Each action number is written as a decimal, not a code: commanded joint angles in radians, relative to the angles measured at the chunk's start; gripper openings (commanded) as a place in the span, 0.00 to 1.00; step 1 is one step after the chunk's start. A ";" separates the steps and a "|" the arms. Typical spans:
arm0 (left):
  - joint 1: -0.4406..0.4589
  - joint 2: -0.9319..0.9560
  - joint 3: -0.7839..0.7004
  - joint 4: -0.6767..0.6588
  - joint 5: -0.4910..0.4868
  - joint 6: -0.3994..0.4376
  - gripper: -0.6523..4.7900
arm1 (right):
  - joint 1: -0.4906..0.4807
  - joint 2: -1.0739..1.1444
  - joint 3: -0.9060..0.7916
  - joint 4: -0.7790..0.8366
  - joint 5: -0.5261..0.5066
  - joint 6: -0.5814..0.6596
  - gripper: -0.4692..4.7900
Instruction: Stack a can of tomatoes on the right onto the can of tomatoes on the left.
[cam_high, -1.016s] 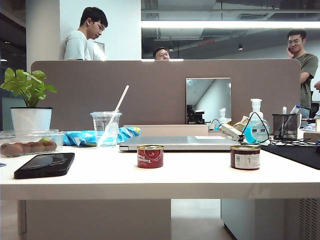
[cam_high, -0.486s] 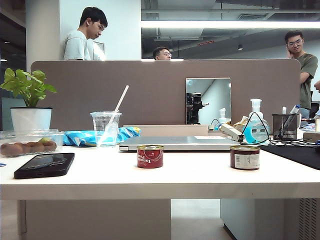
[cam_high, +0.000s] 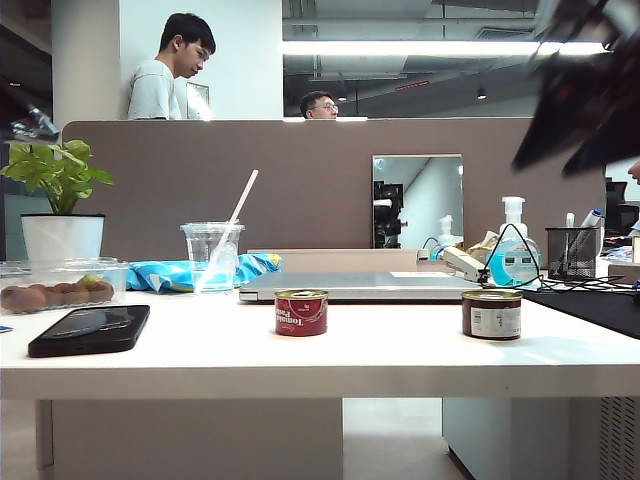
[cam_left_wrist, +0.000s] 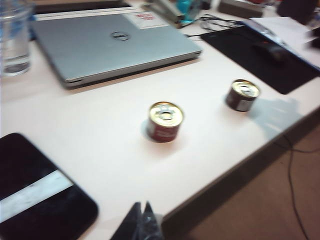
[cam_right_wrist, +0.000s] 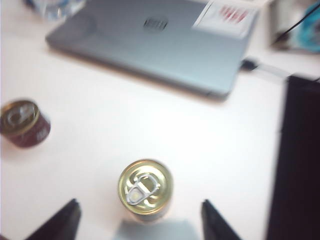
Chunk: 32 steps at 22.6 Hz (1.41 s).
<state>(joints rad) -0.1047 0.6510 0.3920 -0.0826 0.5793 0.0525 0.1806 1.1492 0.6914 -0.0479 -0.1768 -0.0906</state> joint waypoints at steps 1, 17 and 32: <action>-0.041 -0.004 0.006 0.015 -0.002 0.001 0.11 | 0.043 0.172 0.019 0.174 0.022 0.001 0.73; -0.048 -0.005 0.006 0.008 0.009 -0.008 0.11 | 0.065 0.463 0.019 0.368 0.044 0.000 0.81; -0.048 -0.004 0.006 0.008 0.004 -0.052 0.11 | 0.065 0.544 0.031 0.423 0.031 0.000 0.46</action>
<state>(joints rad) -0.1520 0.6491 0.3920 -0.0799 0.5800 0.0029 0.2447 1.6958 0.7086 0.3534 -0.1318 -0.0914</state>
